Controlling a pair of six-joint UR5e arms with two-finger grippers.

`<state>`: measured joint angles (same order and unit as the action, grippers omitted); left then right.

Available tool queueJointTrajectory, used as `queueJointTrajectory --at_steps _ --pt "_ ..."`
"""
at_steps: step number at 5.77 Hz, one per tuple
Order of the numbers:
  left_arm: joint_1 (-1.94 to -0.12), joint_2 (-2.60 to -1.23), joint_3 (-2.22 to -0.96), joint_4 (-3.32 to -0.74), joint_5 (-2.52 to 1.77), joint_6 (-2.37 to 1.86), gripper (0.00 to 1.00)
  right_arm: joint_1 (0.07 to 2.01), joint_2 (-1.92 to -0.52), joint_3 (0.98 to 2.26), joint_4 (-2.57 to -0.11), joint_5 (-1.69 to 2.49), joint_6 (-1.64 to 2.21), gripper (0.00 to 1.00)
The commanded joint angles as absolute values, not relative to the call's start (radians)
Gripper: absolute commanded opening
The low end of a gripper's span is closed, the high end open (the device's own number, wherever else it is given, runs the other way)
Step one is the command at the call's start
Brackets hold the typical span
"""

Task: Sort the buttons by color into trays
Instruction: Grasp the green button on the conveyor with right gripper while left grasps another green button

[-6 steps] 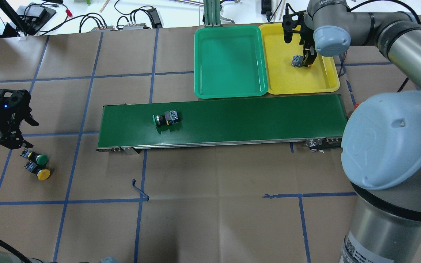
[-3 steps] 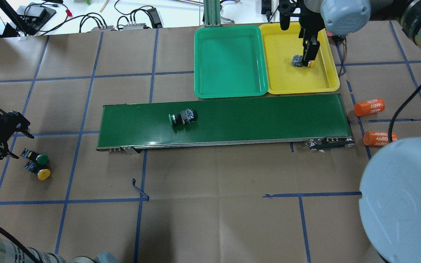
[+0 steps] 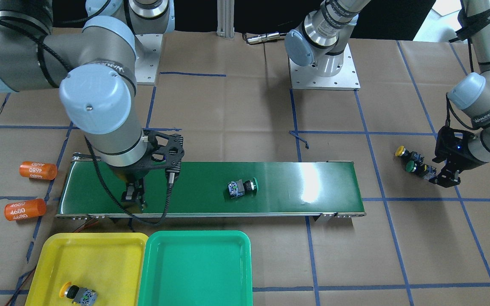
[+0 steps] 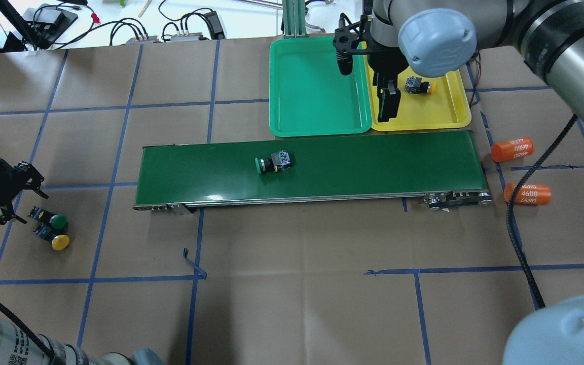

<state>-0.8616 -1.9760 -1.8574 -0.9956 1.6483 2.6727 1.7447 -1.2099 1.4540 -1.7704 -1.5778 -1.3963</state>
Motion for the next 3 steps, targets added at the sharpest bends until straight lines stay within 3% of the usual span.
queueJointTrajectory --at_steps 1,2,3 --pt "-0.858 -2.008 -1.862 -0.979 1.646 2.668 0.70 1.857 -1.212 1.526 -1.798 -1.528 -1.367 1.00" --pt "-0.857 -2.005 -1.867 -0.971 1.647 2.657 0.40 1.893 -1.203 1.532 -1.871 -1.528 -1.371 1.00" --pt "-0.857 -1.993 -1.864 -0.976 1.651 2.631 0.21 1.897 -1.187 1.551 -1.940 -1.513 -1.376 1.00"
